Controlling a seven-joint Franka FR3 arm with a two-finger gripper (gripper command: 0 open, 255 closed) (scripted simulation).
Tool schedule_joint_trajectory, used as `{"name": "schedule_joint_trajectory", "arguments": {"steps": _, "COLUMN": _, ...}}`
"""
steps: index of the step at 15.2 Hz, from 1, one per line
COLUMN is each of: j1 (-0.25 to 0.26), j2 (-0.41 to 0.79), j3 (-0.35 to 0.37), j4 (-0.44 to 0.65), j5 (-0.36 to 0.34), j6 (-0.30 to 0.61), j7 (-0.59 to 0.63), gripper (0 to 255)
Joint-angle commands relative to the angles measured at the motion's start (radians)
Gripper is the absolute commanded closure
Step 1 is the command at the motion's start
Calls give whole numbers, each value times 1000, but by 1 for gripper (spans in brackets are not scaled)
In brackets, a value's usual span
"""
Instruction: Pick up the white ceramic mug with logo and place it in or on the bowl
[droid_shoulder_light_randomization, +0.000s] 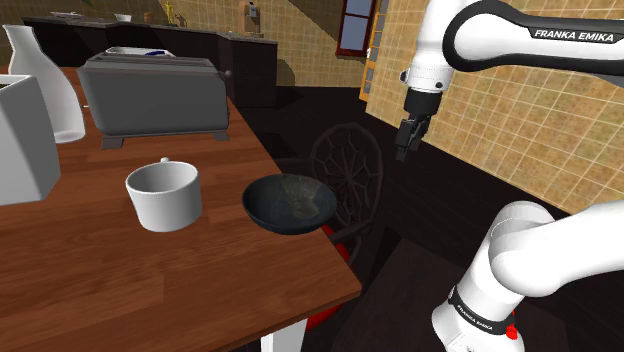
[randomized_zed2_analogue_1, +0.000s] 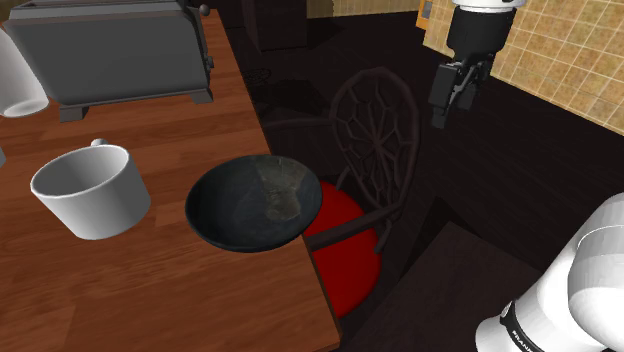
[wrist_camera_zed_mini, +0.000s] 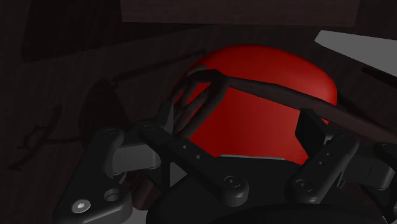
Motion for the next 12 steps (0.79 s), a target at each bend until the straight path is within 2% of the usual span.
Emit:
{"name": "schedule_joint_trajectory", "arguments": {"steps": 1, "j1": 0, "j2": 0, "j3": 0, "j4": 0, "j5": 0, "j6": 0, "j7": 0, "gripper": 0}}
{"name": "schedule_joint_trajectory", "arguments": {"steps": 12, "j1": 75, "j2": 213, "j3": 202, "j4": 138, "j5": 147, "j6": 113, "j7": 235, "gripper": 0}}
